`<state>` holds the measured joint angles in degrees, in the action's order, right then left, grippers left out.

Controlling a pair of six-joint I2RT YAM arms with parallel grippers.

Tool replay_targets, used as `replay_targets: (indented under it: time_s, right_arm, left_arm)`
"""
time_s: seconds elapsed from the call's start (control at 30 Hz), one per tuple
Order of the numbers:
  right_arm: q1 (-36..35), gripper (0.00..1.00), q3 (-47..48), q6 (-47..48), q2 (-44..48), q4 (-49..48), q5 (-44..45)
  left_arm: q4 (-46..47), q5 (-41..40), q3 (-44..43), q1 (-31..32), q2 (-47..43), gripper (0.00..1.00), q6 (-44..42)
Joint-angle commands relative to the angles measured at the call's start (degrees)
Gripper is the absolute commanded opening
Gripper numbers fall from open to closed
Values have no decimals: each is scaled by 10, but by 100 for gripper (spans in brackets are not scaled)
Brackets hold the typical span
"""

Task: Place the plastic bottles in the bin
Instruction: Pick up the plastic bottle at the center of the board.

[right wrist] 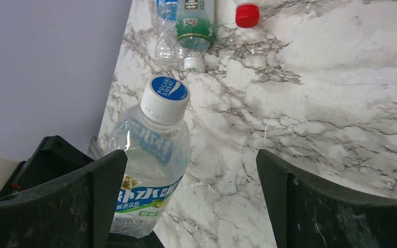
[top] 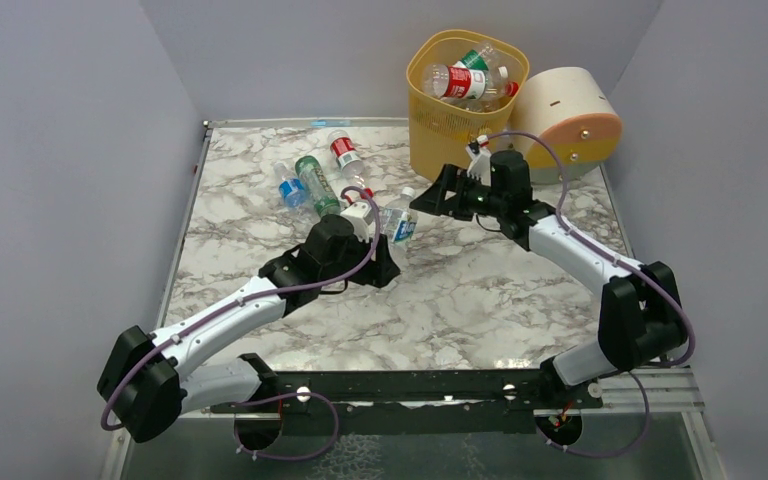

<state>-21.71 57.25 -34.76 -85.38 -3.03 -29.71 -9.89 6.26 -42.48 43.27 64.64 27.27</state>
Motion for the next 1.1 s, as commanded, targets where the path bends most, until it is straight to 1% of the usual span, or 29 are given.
replay_targets:
  time_s: [0.0, 0.27, 0.43, 0.57, 0.67, 0.73, 0.77, 0.87, 0.9, 1.0, 1.07]
  right_arm:
    - [-17, 100, 23, -15, -15, 0, -32]
    - [-39, 100, 47, -28, -36, -7, -46]
    - [-55, 100, 61, -27, -48, 24, -45]
    - [-64, 100, 53, -36, -42, 20, -54]
    - [-71, 99, 57, -33, -41, 36, -54]
    - [-75, 94, 56, -30, -42, 45, -55]
    - [-77, 89, 54, -30, -41, 47, -54]
    - [-78, 73, 50, -31, -38, 47, -54]
    - [-78, 69, 52, -30, -37, 49, -53]
    - [-78, 59, 65, -26, -36, 55, -48]
    - [-78, 53, 75, -22, -33, 60, -42]
  left_arm:
    - [27, 36, 7, 2, -16, 56, 6]
    - [33, 36, 4, 4, -2, 56, -2]
    - [42, 28, 0, 5, 1, 56, -4]
    - [42, 21, -9, 7, 10, 56, -11]
    - [43, 15, -12, 9, 14, 56, -11]
    - [45, 13, -13, 10, 14, 56, -12]
    - [46, 12, -14, 10, 13, 56, -12]
    - [46, 10, -18, 11, 14, 56, -13]
    - [46, 10, -20, 11, 14, 56, -14]
    - [45, 12, -30, 11, 14, 62, -15]
    - [39, 12, -40, 12, 12, 69, -16]
